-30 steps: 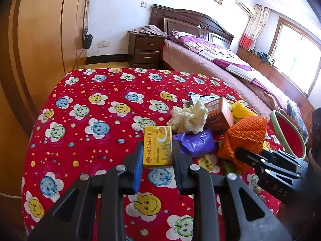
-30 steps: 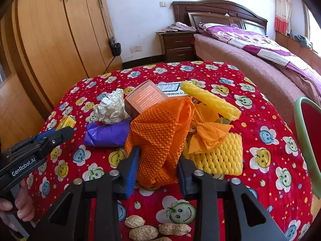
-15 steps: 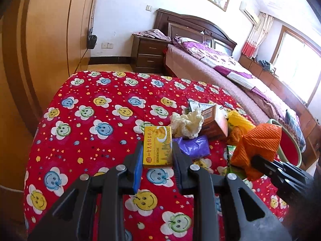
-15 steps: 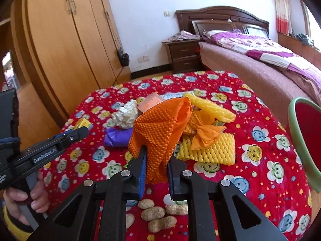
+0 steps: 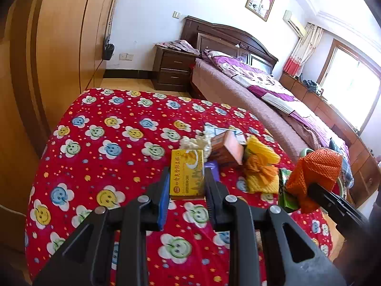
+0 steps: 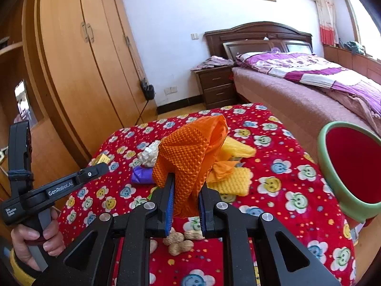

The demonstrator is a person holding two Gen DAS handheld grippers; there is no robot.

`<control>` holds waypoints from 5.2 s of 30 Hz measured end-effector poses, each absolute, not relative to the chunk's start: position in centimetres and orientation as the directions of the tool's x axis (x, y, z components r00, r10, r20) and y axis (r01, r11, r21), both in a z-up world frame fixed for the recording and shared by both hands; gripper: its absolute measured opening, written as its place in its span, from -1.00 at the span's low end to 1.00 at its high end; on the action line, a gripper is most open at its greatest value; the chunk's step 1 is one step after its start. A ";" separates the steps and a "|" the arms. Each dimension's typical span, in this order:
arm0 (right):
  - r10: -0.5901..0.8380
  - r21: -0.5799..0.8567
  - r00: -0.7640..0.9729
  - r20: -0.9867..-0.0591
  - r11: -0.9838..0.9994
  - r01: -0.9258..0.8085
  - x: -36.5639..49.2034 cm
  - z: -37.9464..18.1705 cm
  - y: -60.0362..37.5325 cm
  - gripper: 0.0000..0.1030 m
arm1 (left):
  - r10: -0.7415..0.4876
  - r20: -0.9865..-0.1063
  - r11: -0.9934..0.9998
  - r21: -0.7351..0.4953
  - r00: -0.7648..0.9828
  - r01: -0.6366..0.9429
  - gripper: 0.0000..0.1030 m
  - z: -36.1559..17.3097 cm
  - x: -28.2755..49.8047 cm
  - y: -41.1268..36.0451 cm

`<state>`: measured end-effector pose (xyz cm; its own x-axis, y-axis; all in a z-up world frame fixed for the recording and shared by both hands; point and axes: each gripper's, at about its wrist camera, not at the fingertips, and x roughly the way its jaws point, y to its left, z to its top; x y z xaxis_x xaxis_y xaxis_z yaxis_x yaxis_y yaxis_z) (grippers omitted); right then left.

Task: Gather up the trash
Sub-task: 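Carry the yellow box and orange mesh bag over the green-rimmed red bucket, then open both grippers to drop the box and mesh bag into the bucket, then move both open grippers back over the remaining items on the bedspread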

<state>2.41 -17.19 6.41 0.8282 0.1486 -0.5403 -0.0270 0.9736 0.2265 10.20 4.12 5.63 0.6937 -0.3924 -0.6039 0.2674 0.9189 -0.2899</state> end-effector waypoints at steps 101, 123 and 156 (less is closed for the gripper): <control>-0.261 0.362 0.807 -0.530 0.791 0.493 -7.9 1.7 -45.4 -0.48 | -0.606 -0.714 0.664 -0.212 0.350 0.717 -0.19 3.4 7.4 -32.3; -0.269 0.357 0.804 -0.531 0.789 0.500 -8.8 2.3 -44.6 -0.48 | -0.597 -0.702 0.712 -0.243 0.387 0.659 -0.19 4.5 6.9 -27.7; -0.154 0.323 0.817 -0.555 0.866 0.382 -5.6 4.3 -36.3 0.27 | -0.372 -0.696 0.920 -0.189 0.615 0.343 0.53 5.6 9.0 -12.0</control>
<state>-5.64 -36.28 4.30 0.8174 -0.1535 -0.5553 0.3820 0.8659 0.3229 9.00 -11.99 5.63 0.6147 -0.3720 -0.6955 0.3427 0.9202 -0.1893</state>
